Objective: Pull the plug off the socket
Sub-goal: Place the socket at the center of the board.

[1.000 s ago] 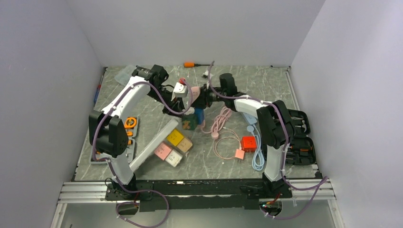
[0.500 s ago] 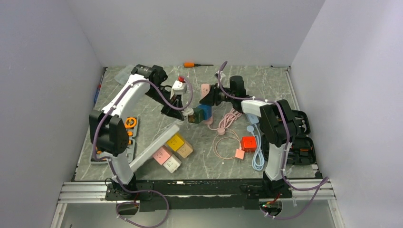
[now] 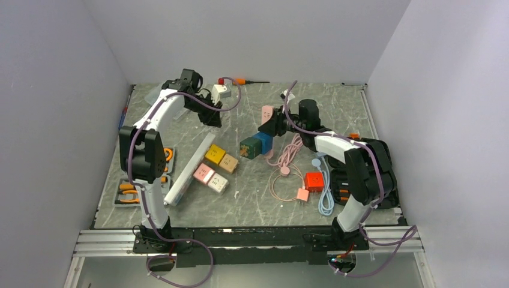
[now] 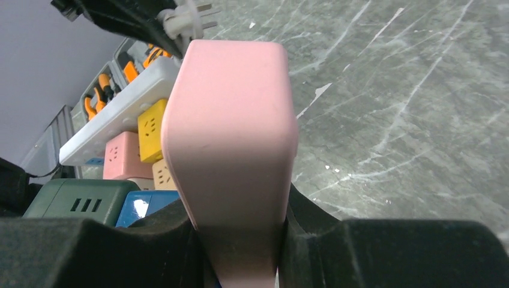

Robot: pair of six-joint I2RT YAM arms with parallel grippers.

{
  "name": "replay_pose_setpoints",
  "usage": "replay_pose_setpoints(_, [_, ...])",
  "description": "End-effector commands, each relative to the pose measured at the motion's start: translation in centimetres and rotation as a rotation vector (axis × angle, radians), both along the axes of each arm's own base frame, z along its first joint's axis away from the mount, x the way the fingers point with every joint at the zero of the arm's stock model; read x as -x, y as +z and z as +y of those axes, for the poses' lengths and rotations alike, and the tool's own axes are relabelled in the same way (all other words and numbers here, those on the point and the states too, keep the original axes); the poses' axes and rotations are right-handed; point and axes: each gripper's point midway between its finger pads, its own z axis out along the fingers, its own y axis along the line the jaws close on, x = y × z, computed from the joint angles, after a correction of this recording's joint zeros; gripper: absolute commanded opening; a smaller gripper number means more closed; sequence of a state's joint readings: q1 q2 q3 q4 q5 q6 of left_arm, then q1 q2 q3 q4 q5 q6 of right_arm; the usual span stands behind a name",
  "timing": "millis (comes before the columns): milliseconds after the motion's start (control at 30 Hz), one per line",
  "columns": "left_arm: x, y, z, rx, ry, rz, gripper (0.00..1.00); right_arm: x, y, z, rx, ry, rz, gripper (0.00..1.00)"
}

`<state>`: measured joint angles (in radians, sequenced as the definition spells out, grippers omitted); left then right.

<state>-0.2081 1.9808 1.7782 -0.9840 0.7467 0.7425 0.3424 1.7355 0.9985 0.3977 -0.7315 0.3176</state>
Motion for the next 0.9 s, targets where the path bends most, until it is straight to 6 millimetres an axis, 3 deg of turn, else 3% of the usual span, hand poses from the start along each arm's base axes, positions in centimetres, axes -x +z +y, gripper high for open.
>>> replay_pose_setpoints(0, [-5.1, 1.0, 0.0, -0.005, 0.179, -0.104, 0.01, 0.2, 4.5, -0.1, -0.003, -0.056, -0.129, 0.0])
replay_pose_setpoints(100, [-6.3, -1.4, 1.4, -0.086, 0.281, -0.08, 0.03, 0.6, 4.6, -0.2, 0.05, -0.087, -0.123, 0.0])
replay_pose_setpoints(200, [-6.6, -2.8, 2.3, -0.141, 0.341, -0.051, 0.14, 0.7, 4.3, -0.6, 0.093, -0.136, -0.078, 0.0])
replay_pose_setpoints(300, [-6.7, -4.0, 3.2, -0.187, 0.38, -0.043, 0.4, 1.4, 4.8, -0.6, 0.096, -0.144, -0.074, 0.0])
replay_pose_setpoints(333, [-6.7, -4.1, 3.3, -0.193, 0.385, -0.043, 0.54, 1.6, 4.9, -0.6, 0.102, -0.15, -0.081, 0.0])
replay_pose_setpoints(367, [-6.7, -4.0, 3.4, -0.193, 0.389, -0.044, 0.65, 1.9, 5.2, -0.6, 0.105, -0.151, -0.09, 0.0])
replay_pose_setpoints(433, [-6.8, -3.2, 3.2, -0.175, 0.391, -0.051, 0.71, 2.2, 5.3, -0.7, 0.117, -0.158, -0.093, 0.0])
replay_pose_setpoints(467, [-6.7, -2.6, 3.2, -0.165, 0.389, -0.057, 0.84, 2.3, 5.4, -0.8, 0.123, -0.161, -0.091, 0.0])
replay_pose_setpoints(533, [-7.0, -0.5, 3.1, -0.14, 0.395, -0.089, 0.98, 2.3, 5.6, -0.9, 0.137, -0.169, -0.085, 0.0])
replay_pose_setpoints(600, [-6.8, 2.9, 3.0, -0.107, 0.373, -0.127, 0.99, 2.4, 5.8, -0.9, 0.155, -0.173, -0.084, 0.0])
replay_pose_setpoints(733, [-4.3, 13.7, 2.2, 0.044, 0.3, -0.298, 0.99, 2.7, 6.7, -0.8, 0.191, -0.195, -0.116, 0.0])
replay_pose_setpoints(800, [-1.8, 19.3, 1.6, 0.13, 0.261, -0.415, 1.0, 2.9, 7.5, -0.4, 0.193, -0.196, -0.14, 0.0])
replay_pose_setpoints(867, [1.5, 23.7, 1.3, 0.202, 0.246, -0.488, 0.99, 3.3, 7.9, -0.3, 0.211, -0.207, -0.149, 0.0])
